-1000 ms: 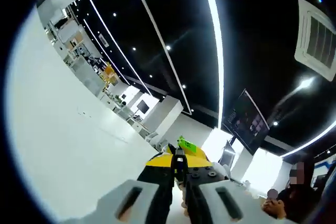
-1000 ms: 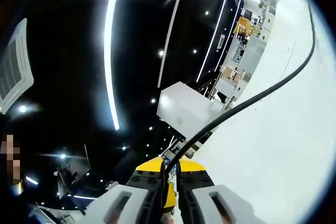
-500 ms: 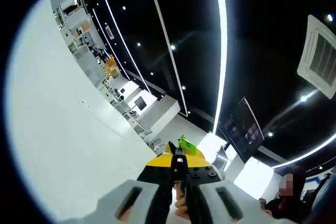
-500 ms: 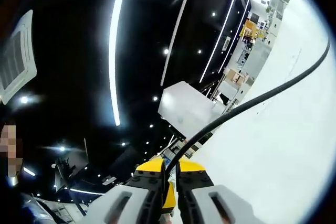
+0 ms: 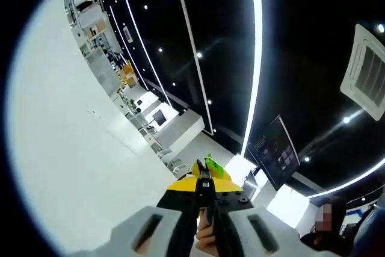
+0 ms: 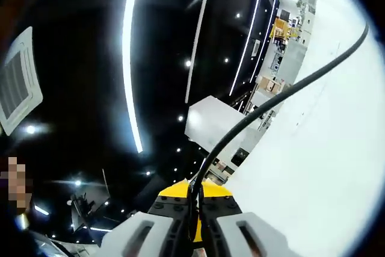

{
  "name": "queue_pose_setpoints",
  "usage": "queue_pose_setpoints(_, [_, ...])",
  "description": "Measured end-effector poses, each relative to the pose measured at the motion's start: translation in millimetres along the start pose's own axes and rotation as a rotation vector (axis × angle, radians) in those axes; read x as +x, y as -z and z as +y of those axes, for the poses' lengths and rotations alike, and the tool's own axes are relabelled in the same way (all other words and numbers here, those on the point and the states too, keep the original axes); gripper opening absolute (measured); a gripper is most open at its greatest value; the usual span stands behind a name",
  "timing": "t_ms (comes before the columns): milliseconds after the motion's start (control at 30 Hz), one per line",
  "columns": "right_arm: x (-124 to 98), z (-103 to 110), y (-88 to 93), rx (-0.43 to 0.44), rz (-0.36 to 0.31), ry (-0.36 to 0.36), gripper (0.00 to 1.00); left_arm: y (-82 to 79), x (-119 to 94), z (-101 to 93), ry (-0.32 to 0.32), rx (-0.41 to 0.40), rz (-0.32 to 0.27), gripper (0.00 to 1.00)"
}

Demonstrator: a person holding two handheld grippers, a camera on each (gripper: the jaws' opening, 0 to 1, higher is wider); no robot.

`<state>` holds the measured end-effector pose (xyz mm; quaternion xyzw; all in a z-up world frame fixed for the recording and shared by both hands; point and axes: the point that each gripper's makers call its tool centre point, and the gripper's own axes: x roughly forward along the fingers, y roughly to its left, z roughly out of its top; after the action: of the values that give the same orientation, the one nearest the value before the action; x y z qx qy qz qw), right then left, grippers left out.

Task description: Find the data cable on the table. Grasp the USB connector end of the cable and insert it into the USB port on the table

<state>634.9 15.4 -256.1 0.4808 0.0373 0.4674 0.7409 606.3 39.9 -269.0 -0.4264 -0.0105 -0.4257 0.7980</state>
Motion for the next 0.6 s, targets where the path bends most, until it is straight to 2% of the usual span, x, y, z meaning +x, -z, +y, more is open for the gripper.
queue_pose_setpoints(133, [-0.3,3.3,1.4,-0.009,-0.002,-0.004,0.06,0.4,1.1,1.0,0.0,0.02,-0.002,0.08])
queue_pose_setpoints(400, [0.1,-0.6,2.8,-0.04,0.01,0.018,0.05,5.5,0.8,11.2,-0.052,0.089,0.029,0.11])
queue_pose_setpoints(467, [-0.1,-0.5,2.3,-0.044,0.007,0.019,0.05,10.3,0.7,14.8,-0.072,0.121,0.056,0.11])
queue_pose_setpoints(600, [-1.5,-4.5,-1.5,-0.053,0.001,0.037,0.05,27.9,2.3,15.3,-0.077,0.234,0.147,0.14])
